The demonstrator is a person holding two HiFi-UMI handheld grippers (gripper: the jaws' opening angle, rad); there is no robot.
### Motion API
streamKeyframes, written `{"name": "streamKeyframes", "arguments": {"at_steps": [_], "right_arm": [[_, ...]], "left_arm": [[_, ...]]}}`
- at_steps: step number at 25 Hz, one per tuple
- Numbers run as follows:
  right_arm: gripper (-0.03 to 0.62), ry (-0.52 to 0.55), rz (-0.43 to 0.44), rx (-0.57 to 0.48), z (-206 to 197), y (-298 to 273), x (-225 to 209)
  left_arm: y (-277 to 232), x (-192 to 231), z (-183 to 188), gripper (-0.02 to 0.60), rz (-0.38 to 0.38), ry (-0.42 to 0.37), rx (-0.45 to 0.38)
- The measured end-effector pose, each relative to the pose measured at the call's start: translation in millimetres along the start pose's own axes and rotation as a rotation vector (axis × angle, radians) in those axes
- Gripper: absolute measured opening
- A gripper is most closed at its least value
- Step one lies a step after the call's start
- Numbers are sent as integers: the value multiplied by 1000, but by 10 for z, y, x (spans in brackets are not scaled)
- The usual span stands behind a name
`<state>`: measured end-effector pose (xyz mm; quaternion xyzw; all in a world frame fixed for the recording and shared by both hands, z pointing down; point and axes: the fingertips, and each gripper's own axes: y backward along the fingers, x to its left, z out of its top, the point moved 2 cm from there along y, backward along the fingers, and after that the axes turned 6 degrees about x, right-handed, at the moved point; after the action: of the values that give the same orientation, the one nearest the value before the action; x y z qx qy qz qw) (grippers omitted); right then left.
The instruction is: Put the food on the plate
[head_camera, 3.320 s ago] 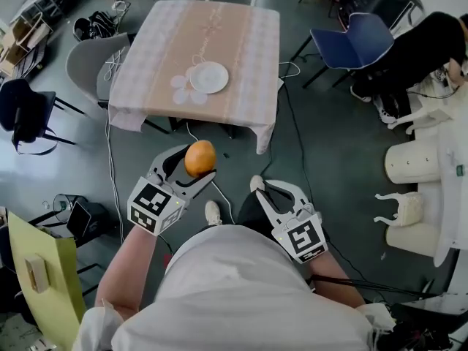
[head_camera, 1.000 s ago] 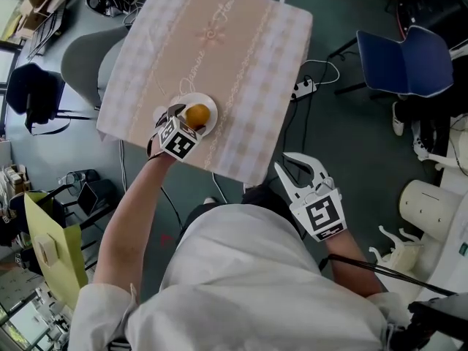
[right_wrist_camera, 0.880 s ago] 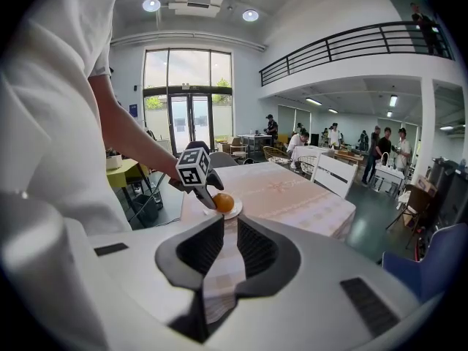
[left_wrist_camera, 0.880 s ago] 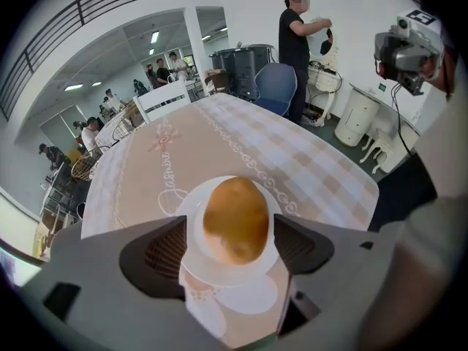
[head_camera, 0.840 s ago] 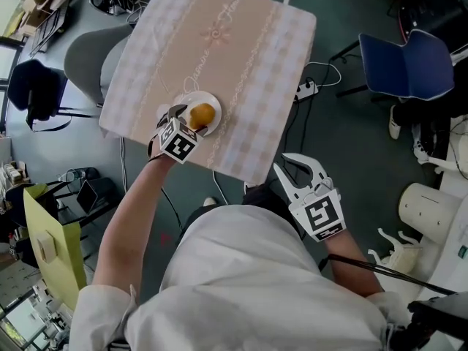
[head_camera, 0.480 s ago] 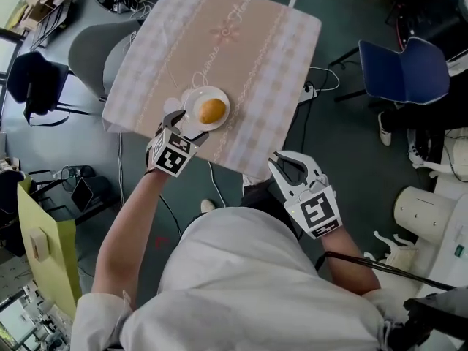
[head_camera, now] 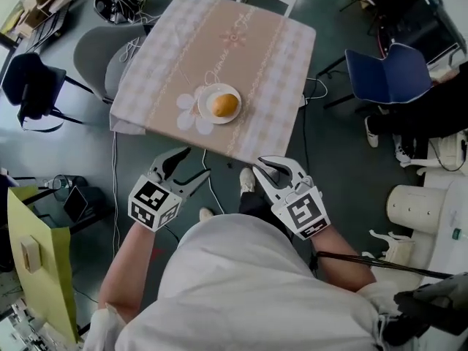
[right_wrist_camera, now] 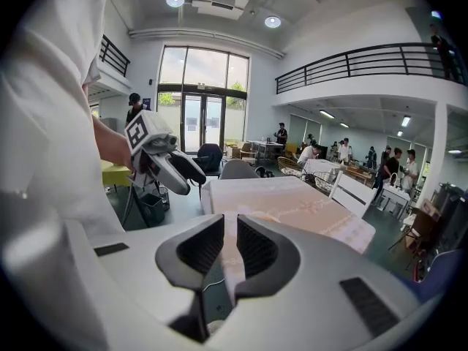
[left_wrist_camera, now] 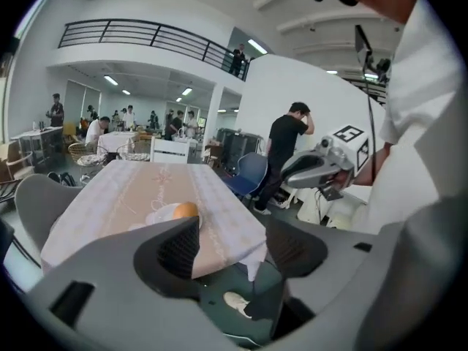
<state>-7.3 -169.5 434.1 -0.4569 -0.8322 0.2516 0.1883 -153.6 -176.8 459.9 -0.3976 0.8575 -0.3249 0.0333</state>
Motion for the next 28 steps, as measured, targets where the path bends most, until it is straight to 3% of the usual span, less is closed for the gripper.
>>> {"name": "streamKeyframes", "arguments": {"at_steps": [3, 7, 10, 18, 28], "right_arm": [[63, 6, -16, 1, 86, -11, 314], [55, -5, -24, -11, 176, -6, 762], [49, -13, -26, -15, 190, 7, 1092], [37, -27, 20, -26, 195, 59, 1858], [25, 16, 26, -34, 302, 117, 2216]], "left_arm": [[443, -239, -49, 205, -21, -40, -79], [900, -541, -228, 20, -77, -27, -119], [1144, -779, -386, 11, -128, -42, -118], [1646, -1047, -578, 9, -144, -21, -151], [1895, -1300, -717, 9, -183, -47, -163]]}}
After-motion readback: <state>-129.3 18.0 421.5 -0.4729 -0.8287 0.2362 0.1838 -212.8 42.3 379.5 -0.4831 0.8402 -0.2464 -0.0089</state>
